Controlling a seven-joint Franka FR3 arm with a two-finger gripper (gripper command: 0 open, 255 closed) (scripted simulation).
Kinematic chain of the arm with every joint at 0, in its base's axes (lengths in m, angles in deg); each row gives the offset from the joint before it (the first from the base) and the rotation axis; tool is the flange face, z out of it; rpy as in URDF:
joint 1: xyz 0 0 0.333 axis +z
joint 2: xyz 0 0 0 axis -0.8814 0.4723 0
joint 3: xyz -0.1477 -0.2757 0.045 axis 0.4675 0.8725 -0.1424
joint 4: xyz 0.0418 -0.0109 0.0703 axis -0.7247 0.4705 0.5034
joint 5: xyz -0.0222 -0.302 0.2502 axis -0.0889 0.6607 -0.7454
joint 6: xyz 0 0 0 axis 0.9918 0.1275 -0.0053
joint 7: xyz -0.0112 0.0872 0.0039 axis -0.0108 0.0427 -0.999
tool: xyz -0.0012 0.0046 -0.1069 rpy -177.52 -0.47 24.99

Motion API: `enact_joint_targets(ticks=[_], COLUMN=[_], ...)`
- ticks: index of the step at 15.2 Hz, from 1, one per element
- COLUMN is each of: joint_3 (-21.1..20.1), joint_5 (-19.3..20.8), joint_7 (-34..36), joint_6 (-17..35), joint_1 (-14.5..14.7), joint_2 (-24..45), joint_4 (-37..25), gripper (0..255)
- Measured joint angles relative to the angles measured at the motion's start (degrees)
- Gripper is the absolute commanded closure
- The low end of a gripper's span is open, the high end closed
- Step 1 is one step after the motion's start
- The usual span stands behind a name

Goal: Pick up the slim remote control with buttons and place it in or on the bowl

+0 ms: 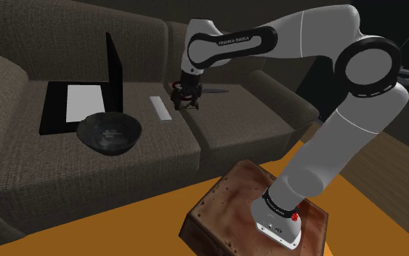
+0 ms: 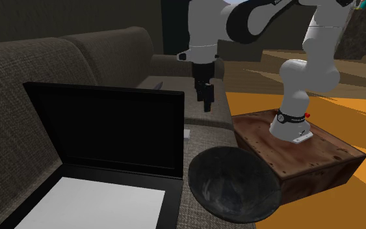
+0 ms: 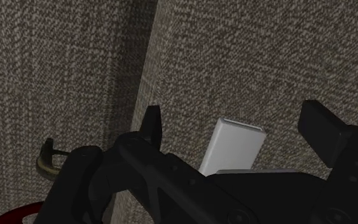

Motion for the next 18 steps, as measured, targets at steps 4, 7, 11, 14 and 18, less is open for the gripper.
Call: enact_joint_targets(ticks=[4, 7, 11, 14, 18], joint_3=[-0.1, 0.3, 1.2, 1.6, 1.8], joint_5=[2.2, 3.8, 5.7, 6.4, 6.7], joint_7=[3.7, 6.0, 8.8, 10.2, 10.4], joint_6=[2.1, 2.9, 3.1, 3.1, 5.0], joint_1=[0.3, 0.6, 1.2, 1.7, 1.7], joint_2=[9.0, 14.7, 23.4, 27.3, 29.3], joint_4=[-8.2, -14.0, -23.6, -28.0, -28.1], gripper=[0, 0, 0, 0, 0])
